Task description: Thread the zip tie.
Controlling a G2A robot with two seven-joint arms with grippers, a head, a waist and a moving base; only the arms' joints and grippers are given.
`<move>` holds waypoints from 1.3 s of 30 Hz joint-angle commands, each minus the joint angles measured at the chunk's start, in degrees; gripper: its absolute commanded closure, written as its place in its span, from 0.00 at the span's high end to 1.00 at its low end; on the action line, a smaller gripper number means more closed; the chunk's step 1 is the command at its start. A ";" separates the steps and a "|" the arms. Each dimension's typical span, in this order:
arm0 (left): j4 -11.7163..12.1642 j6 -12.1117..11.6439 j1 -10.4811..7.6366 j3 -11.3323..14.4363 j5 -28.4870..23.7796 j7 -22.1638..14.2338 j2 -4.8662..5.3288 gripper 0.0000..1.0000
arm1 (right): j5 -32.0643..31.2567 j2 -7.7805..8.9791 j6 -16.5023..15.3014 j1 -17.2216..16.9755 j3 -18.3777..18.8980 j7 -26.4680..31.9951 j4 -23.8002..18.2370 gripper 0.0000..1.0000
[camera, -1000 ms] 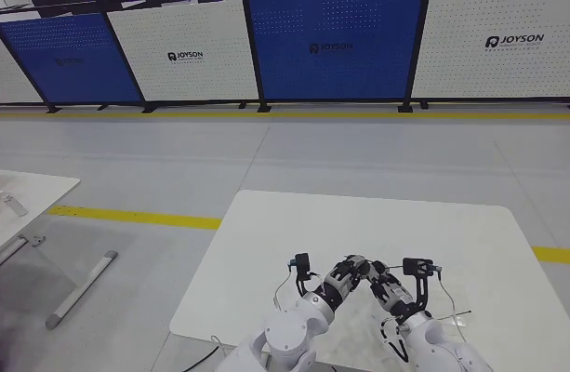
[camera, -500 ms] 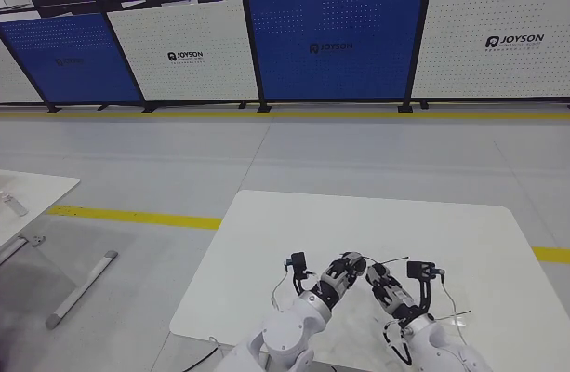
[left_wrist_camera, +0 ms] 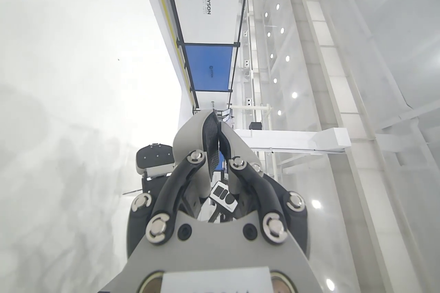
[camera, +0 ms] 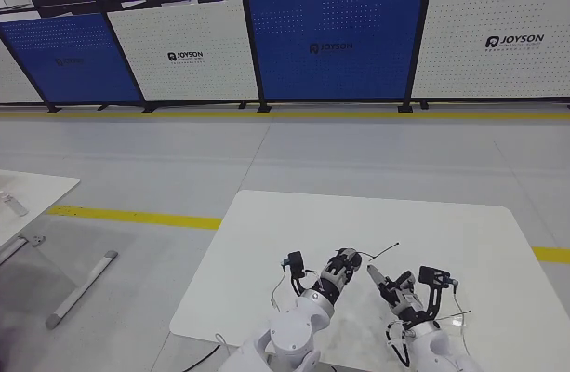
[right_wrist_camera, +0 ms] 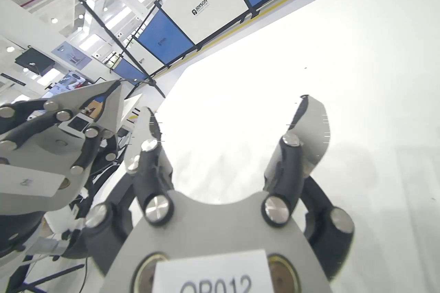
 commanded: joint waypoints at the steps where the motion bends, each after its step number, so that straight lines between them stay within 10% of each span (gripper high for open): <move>1: 0.00 -0.02 0.00 0.00 0.02 0.01 0.00 0.00 | 0.00 0.00 -0.01 0.01 -0.01 0.03 0.02 1.00; 13: 1.48 -4.42 0.61 2.60 5.74 7.34 -0.77 0.00 | -10.41 -0.22 6.24 2.86 -2.18 1.98 1.78 1.00; 26: 1.86 -5.84 0.79 2.44 7.62 9.04 -0.95 0.00 | -14.02 -0.44 5.74 3.80 -3.02 -0.63 3.70 1.00; 27: 1.92 -6.00 0.84 2.53 7.80 9.28 -1.02 0.00 | -14.11 -0.53 5.56 4.09 -3.31 -0.73 4.12 0.91; 29: 2.00 -6.10 0.82 2.56 8.21 9.58 -1.11 0.00 | -14.26 -0.63 4.55 4.73 -3.80 -0.20 4.70 0.42; 39: 3.03 -6.48 0.69 3.19 10.19 9.68 -1.55 0.00 | -10.60 -0.72 -2.92 5.99 -3.14 0.13 4.90 0.28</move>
